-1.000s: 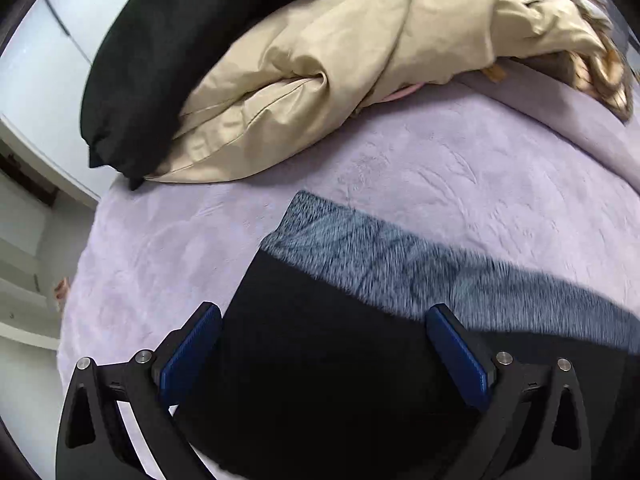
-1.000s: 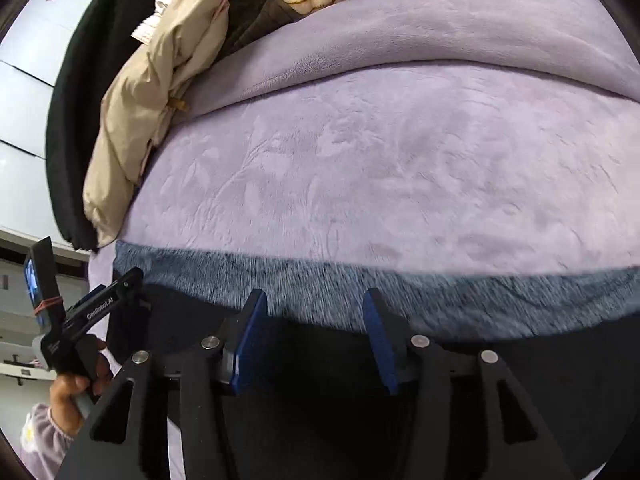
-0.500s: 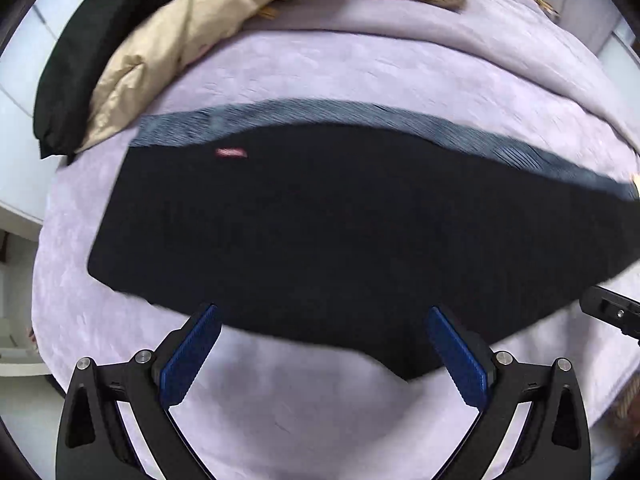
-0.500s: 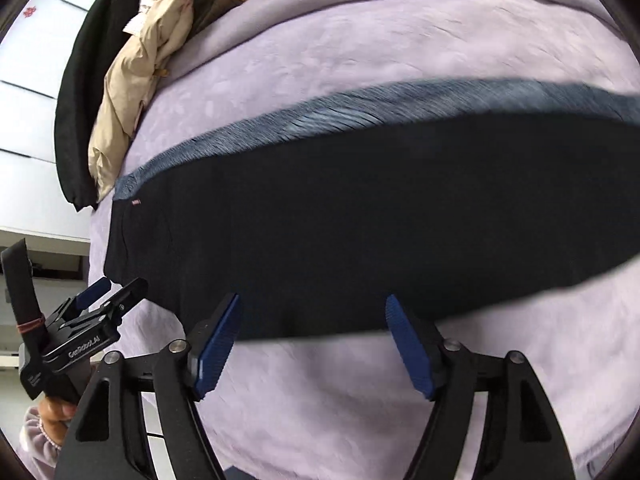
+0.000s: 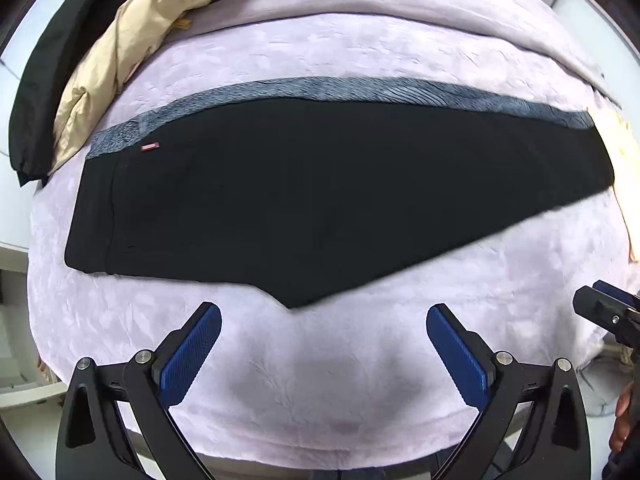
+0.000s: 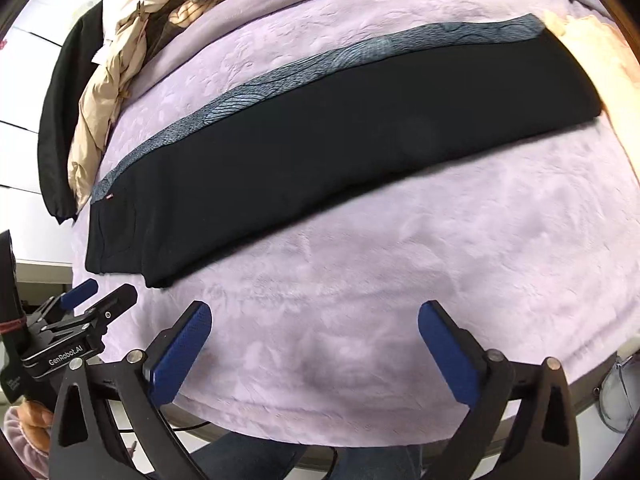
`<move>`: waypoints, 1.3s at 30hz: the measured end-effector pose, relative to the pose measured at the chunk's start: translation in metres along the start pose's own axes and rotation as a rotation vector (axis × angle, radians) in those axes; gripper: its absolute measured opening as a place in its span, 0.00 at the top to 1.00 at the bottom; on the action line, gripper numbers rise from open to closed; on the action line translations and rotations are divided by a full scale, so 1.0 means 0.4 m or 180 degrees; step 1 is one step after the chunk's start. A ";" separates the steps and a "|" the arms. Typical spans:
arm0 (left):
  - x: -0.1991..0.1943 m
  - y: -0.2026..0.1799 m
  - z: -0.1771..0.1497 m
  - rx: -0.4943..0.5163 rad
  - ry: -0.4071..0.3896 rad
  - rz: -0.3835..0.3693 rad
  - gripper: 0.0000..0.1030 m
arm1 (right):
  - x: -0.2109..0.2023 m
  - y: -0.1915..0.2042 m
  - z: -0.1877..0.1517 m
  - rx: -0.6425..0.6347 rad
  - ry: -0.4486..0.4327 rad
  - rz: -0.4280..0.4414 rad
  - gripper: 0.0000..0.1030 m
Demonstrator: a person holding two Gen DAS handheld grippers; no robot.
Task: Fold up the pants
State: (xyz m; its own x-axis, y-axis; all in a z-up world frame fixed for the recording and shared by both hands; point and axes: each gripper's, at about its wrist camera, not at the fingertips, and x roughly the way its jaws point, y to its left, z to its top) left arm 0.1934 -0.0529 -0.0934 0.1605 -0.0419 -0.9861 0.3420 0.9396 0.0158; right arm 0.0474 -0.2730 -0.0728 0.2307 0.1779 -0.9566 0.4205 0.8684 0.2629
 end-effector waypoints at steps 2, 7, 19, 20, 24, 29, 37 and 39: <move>-0.003 -0.012 -0.002 0.0042 0.0019 0.0038 0.00 | 0.003 -0.013 -0.007 0.0053 0.0056 0.0002 0.00; -0.021 -0.063 -0.009 0.0114 0.0066 0.0061 0.00 | -0.011 -0.040 -0.017 0.0145 0.0143 -0.0085 0.00; -0.032 -0.195 0.016 0.0336 0.0128 0.0096 0.00 | -0.051 -0.140 -0.023 0.0400 0.0099 0.0006 0.00; -0.029 -0.204 0.018 0.0356 0.0148 0.0103 0.00 | -0.049 -0.154 -0.023 0.0442 0.0104 0.0027 0.00; -0.009 -0.255 0.027 0.0462 0.0242 0.0145 0.00 | -0.040 -0.204 -0.024 0.0584 0.0118 0.0078 0.00; 0.003 -0.320 0.048 0.0523 0.0318 0.0170 0.00 | -0.032 -0.264 -0.016 0.0679 0.0170 0.0126 0.00; -0.010 -0.422 0.090 0.0487 0.0292 0.0172 0.00 | -0.050 -0.338 0.033 0.0679 0.0195 0.0183 0.00; -0.017 -0.442 0.095 0.0474 0.0284 0.0178 0.00 | -0.059 -0.354 0.049 0.0655 0.0179 0.0191 0.00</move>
State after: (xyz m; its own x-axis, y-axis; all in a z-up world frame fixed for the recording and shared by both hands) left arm 0.1669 -0.2315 -0.0834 0.1025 0.0455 -0.9937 0.4694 0.8785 0.0887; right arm -0.0005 -0.4092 -0.0849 0.2140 0.2569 -0.9425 0.5789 0.7438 0.3342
